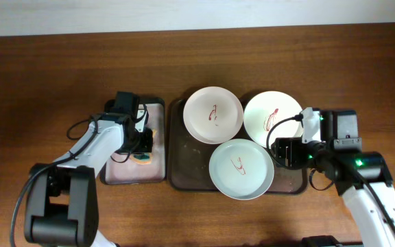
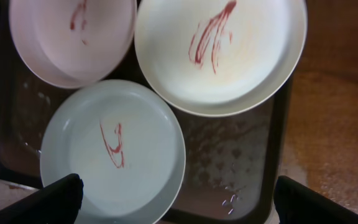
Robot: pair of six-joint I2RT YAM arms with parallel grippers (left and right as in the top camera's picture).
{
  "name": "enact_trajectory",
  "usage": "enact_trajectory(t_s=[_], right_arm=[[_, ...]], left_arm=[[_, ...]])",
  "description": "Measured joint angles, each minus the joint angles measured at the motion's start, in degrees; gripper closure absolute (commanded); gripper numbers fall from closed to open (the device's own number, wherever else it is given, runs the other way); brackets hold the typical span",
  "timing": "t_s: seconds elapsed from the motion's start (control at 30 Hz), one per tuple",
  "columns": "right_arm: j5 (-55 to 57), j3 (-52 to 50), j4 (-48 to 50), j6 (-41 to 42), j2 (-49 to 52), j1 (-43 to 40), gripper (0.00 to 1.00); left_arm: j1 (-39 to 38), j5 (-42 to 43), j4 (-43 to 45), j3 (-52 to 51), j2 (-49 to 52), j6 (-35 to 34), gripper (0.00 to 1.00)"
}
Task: Clean dirty plates on tray and stack at the side
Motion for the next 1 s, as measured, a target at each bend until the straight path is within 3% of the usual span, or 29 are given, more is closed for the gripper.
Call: enact_trajectory(t_s=[0.03, 0.13, 0.33, 0.47, 0.67, 0.83, 1.0], right_arm=[[-0.1, 0.0, -0.3, 0.0, 1.0, 0.0, 0.03], [-1.6, 0.1, -1.0, 0.6, 6.6, 0.0, 0.25], [-4.0, 0.2, -0.8, 0.7, 19.9, 0.0, 0.54], [-5.2, 0.2, 0.4, 0.8, 27.6, 0.0, 0.59], [-5.9, 0.2, 2.5, 0.9, 33.6, 0.0, 0.87], [-7.9, 0.2, 2.5, 1.0, 33.8, 0.2, 0.96], [-9.3, 0.2, 2.5, 1.1, 33.8, 3.1, 0.96]], left_arm=[[0.0, 0.0, -0.8, 0.0, -0.6, 0.0, 1.00], [0.0, 0.0, -3.1, 0.4, -2.9, -0.3, 1.00], [0.0, 0.0, -6.2, 0.8, -3.3, -0.9, 1.00], [0.0, 0.1, -6.2, 0.8, -3.3, -1.1, 1.00], [0.0, 0.3, -6.2, 0.8, -3.3, -1.3, 1.00], [0.0, 0.3, -6.2, 0.8, -3.3, -1.3, 1.00], [0.0, 0.3, -6.2, 0.8, -3.3, -1.3, 1.00]])
